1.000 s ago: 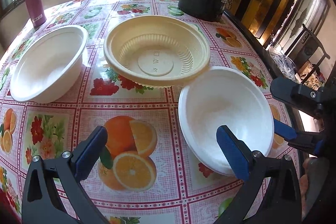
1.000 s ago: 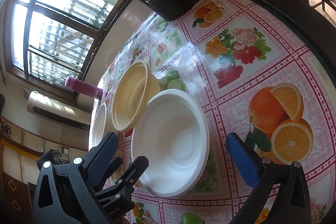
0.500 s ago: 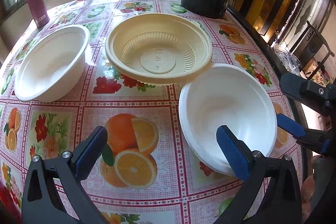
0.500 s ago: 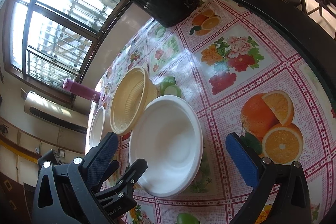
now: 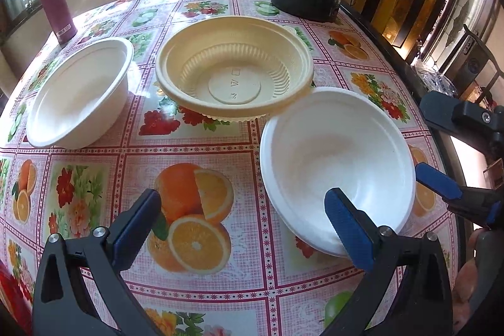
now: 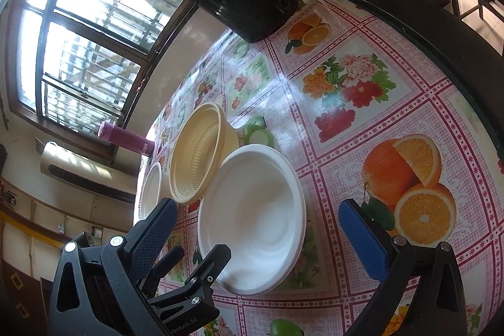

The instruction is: Organize plates and bowls

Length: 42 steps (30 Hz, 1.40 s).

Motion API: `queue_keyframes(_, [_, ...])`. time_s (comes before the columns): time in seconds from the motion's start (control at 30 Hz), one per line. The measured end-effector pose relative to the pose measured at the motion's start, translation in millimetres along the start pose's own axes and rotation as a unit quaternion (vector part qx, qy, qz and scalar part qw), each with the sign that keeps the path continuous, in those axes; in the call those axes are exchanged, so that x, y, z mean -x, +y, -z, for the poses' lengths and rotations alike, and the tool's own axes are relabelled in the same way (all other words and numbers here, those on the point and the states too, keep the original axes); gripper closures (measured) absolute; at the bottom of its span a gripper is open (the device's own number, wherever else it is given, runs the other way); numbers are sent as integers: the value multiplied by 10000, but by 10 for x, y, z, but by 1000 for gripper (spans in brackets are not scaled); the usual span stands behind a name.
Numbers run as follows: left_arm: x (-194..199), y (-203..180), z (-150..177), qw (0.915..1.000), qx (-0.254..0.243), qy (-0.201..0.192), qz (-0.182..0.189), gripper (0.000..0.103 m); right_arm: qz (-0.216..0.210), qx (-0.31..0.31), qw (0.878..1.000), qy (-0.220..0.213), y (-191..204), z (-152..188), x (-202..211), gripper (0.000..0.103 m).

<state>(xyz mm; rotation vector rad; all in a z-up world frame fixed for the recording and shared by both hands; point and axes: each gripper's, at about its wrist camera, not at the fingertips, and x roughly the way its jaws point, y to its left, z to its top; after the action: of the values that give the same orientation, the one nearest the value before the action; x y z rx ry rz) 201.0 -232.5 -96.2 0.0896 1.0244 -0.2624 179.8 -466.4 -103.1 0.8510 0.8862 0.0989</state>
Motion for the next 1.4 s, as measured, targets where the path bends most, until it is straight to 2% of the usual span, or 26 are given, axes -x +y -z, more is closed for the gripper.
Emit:
queue_keyframes(0.43, [5,-38,32,9998,-51,164,-136,0,-97,-92,9999,76,-19,-8,-2,0])
queue_keyframes(0.83, [-74,25,1,9995,76,278,-83,0,-25,-1,9999,114,23,2,-52,0])
queue_keyframes(1.23, [-74,-6,2,9996,-48,172,-202,0,114,69,9998,142,15,16,-87,10])
queue_keyframes(1.3, [-73,-9,4,9997,-48,157,-207,0,151,90,9997,154,14,24,-94,16])
queue_keyframes(1.4, [-80,-8,6,9997,-52,158,-205,0,172,68,9996,234,0,34,-131,20])
